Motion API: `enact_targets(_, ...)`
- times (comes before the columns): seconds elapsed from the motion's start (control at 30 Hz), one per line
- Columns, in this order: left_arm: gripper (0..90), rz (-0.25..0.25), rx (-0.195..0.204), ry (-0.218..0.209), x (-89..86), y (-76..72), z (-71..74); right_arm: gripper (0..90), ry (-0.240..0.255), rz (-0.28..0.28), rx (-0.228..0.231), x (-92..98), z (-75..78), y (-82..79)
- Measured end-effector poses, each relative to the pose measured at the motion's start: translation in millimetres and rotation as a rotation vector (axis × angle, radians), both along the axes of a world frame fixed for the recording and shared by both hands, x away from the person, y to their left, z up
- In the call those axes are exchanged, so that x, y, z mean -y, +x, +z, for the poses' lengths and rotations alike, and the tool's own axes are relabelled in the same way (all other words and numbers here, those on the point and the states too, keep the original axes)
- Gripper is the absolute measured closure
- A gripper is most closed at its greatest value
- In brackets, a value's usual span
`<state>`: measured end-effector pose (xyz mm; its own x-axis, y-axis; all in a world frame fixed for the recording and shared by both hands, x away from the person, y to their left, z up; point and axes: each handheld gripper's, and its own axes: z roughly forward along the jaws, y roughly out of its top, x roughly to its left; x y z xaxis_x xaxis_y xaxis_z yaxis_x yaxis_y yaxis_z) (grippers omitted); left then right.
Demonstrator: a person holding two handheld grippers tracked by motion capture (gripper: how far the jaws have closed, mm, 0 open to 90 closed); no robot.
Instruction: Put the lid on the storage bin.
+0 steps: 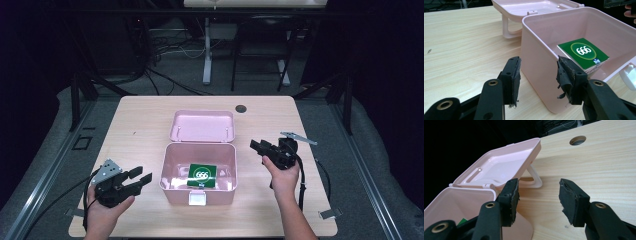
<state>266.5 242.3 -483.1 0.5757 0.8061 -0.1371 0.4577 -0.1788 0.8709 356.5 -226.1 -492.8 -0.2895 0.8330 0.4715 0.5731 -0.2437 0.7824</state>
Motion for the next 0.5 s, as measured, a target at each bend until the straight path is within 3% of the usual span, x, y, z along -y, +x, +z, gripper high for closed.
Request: enact_targets(0.5,53.1,-0.017,-0.002,-0.009,5.1,0.3,3.3,46.8,0.04,0.036,-0.024,-0.2,3.1,8.4)
